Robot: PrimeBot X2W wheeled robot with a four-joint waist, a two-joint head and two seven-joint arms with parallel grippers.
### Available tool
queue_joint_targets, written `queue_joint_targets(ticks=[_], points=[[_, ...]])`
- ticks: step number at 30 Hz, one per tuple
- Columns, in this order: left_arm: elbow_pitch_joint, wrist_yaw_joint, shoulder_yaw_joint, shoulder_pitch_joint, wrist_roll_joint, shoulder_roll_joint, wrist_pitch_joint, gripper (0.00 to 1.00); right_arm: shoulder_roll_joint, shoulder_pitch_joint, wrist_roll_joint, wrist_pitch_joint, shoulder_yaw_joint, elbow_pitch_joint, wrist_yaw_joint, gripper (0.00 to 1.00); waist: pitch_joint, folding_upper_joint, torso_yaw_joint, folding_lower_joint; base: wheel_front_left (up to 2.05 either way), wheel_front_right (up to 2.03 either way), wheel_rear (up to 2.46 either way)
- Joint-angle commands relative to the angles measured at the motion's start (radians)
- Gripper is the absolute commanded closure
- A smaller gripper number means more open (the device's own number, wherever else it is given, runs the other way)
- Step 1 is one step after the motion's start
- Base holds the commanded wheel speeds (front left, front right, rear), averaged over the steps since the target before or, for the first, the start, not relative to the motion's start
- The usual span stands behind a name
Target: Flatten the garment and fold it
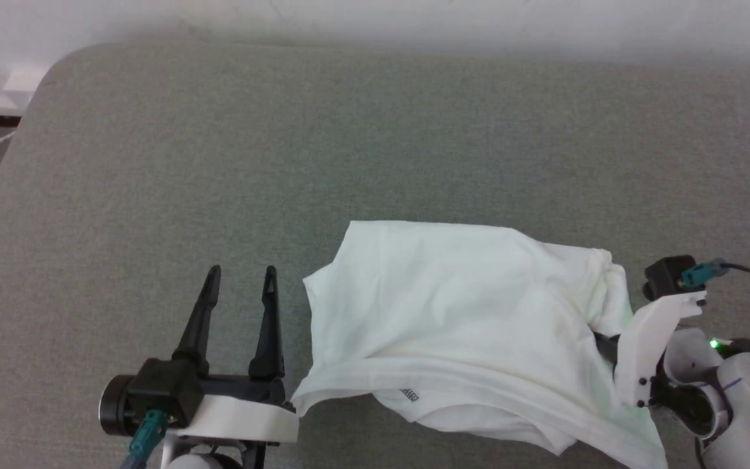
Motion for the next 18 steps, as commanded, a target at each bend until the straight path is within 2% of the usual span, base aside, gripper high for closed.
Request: queue_joint_targets(ticks=[1, 8, 13, 18], points=[[0.006, 0.000, 0.006, -0.010, 0.007, -0.004, -0.005, 0.00, 0.026, 0.035, 0.013, -0.006, 0.041, 0.014, 0.004, 1.00, -0.021, 0.0000, -0.013, -0.0001, 0.00, 0.00, 0.00], [0.015, 0.001, 0.025, 0.016, 0.022, -0.004, -0.005, 0.00, -0.041, 0.030, 0.015, -0.112, 0.012, -0.040, 0.004, 1.00, -0.077, 0.0000, -0.049, -0.0001, 0.00, 0.00, 0.00], [0.007, 0.003, 0.037, 0.035, 0.026, -0.004, -0.005, 0.00, -0.101, 0.064, -0.004, -0.106, -0.068, -0.080, 0.004, 1.00, -0.094, 0.0000, -0.079, -0.0001, 0.00, 0.00, 0.00], [0.004, 0.001, 0.039, 0.040, 0.030, -0.004, -0.005, 0.00, -0.143, 0.116, -0.029, -0.057, -0.213, -0.097, 0.004, 1.00, -0.095, 0.0000, -0.096, -0.0001, 0.00, 0.00, 0.00]])
